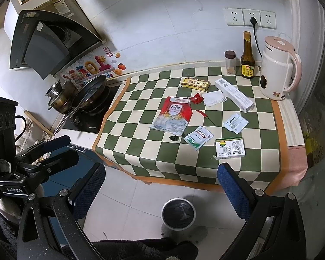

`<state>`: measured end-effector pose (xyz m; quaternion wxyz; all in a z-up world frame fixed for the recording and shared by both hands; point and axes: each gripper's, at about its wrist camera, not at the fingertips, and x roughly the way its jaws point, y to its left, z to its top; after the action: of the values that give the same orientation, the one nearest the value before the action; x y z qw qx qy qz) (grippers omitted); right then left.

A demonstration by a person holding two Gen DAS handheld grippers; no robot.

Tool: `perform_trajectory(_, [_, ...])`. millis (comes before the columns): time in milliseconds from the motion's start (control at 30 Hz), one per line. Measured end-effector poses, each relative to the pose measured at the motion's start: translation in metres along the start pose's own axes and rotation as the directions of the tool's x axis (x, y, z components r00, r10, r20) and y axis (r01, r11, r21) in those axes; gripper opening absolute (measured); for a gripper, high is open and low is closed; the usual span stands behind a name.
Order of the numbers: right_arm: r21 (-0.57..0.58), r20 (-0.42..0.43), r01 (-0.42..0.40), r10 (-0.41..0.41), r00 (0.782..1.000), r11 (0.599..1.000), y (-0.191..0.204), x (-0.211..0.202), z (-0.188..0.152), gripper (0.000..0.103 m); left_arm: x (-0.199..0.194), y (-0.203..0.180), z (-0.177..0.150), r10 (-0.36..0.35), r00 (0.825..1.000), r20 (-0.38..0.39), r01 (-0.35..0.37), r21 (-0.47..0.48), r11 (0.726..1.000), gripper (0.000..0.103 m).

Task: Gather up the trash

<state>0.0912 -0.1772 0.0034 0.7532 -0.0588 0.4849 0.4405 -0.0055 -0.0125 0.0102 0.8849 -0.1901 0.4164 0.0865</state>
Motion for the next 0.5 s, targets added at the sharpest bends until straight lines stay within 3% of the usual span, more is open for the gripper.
perform_trajectory(500, [-0.001,0.001,-0.007,0.007,1.000,1.000,0.005,-0.001,0.001,0.103,0.000,0.004,0.001,0.004,1.000,-0.005,-0.004,0.000,1.000,0.103])
